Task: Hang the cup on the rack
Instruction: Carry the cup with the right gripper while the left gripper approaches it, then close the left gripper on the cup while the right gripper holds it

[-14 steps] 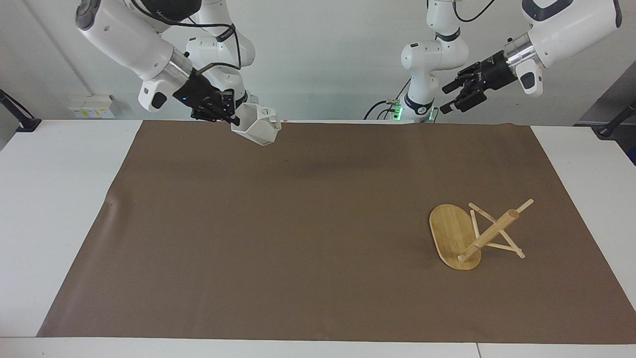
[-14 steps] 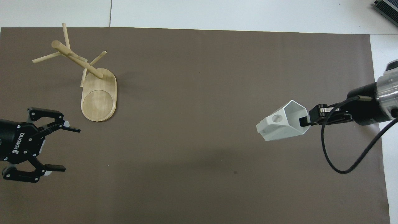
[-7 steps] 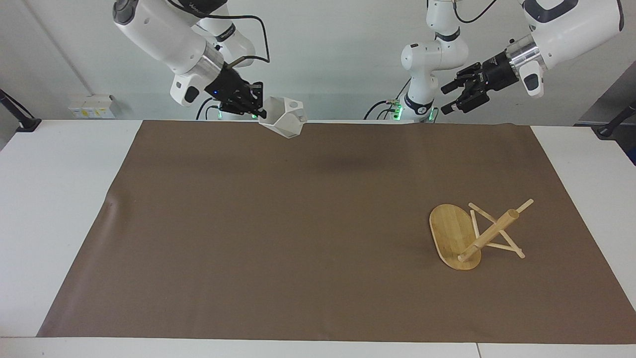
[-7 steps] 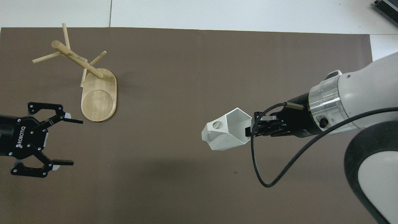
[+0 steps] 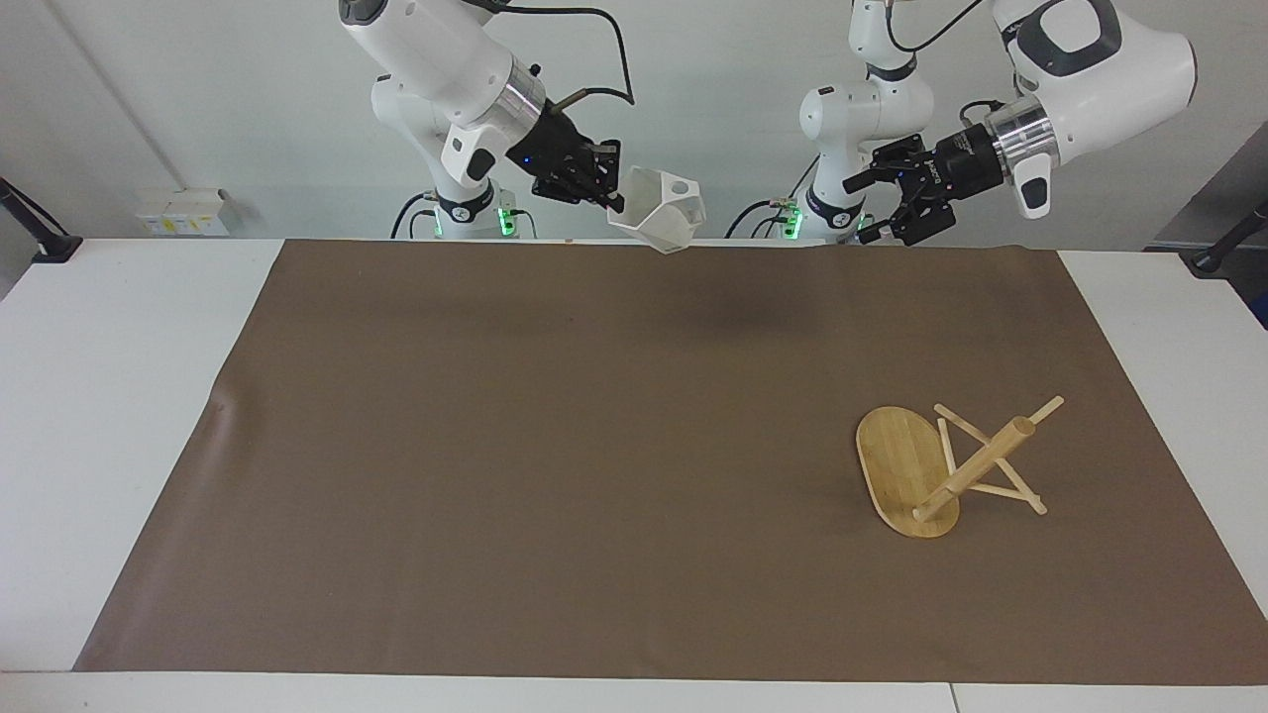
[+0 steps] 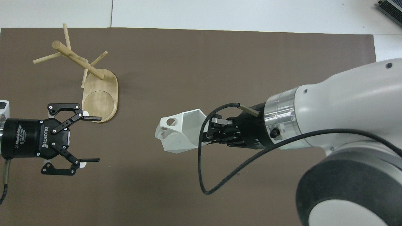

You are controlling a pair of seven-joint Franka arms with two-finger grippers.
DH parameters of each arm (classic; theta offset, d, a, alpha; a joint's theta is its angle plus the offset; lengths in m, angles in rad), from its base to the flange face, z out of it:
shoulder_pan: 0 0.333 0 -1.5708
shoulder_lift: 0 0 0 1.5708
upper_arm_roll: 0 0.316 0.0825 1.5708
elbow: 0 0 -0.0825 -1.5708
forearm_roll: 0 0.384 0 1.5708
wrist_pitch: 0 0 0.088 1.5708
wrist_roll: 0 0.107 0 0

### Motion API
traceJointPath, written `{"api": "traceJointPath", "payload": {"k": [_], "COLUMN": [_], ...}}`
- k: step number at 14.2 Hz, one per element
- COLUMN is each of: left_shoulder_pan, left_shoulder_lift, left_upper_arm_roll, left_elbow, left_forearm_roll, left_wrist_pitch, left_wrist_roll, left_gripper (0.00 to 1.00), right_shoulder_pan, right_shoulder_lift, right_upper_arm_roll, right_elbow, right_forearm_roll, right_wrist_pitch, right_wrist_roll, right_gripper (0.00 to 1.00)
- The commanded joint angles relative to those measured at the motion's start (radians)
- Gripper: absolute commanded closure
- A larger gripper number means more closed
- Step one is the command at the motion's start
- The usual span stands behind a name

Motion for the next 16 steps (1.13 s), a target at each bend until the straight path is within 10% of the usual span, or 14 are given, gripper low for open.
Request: {"api": "traceJointPath", "payload": {"k": [1,16], "left_shoulder_pan": [-0.096,-0.162], "left_shoulder_lift": [-0.021,-0.007], "left_upper_arm_roll": [0.0,-0.021], "left_elbow": [-0.03,-0.015], "left_forearm_roll": [-0.033,-0.035], "left_wrist_pitch": [0.088,0.147], "left_wrist_roll": [-0.085,-0.17], "left_gripper": [0.0,0.0], "right_shoulder_pan": [-0.014,-0.015], "right_shoulder_lift": [-0.021,-0.048], "right_upper_arm_roll": [0.068,0.099], "right_elbow": [-0.031,-0.076], "right_forearm_roll": [0.033,0.109], "right_wrist_pitch": [0.102,0.119], "right_wrist_roll": [0.085,0.095], "right_gripper": [1.0,1.0]}}
